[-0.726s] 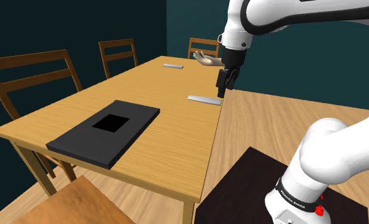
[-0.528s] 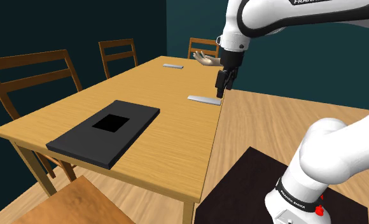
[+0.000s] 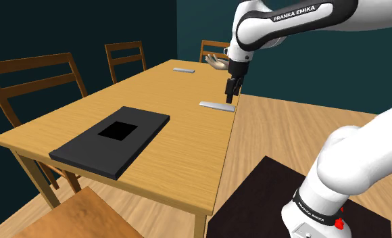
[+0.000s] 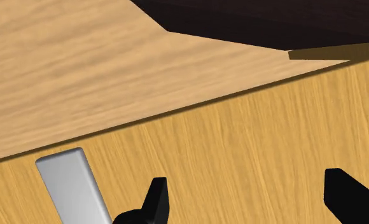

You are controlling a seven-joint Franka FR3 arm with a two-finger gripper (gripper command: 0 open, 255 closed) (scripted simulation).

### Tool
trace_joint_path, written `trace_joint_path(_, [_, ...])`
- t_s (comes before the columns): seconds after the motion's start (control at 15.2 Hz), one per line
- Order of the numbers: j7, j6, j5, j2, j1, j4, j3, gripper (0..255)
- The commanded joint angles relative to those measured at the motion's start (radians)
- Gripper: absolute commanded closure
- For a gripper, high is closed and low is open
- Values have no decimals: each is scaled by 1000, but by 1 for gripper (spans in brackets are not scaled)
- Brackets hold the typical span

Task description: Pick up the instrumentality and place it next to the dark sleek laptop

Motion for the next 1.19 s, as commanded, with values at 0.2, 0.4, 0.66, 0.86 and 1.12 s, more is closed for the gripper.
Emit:
trace_joint_path(0.2, [-126, 88, -9, 172, -10, 80, -67, 0])
trace_joint_path(0.4, [-202, 129, 1, 283, -15, 147, -102, 0])
trace_joint_path(0.66, [-305, 167, 30, 436, -26, 256, -137, 0])
trace_joint_path(0.86, [-381, 182, 60, 554, -41, 353, -153, 0])
trace_joint_path(1.12, [-475, 184, 104, 716, -71, 504, -159, 0])
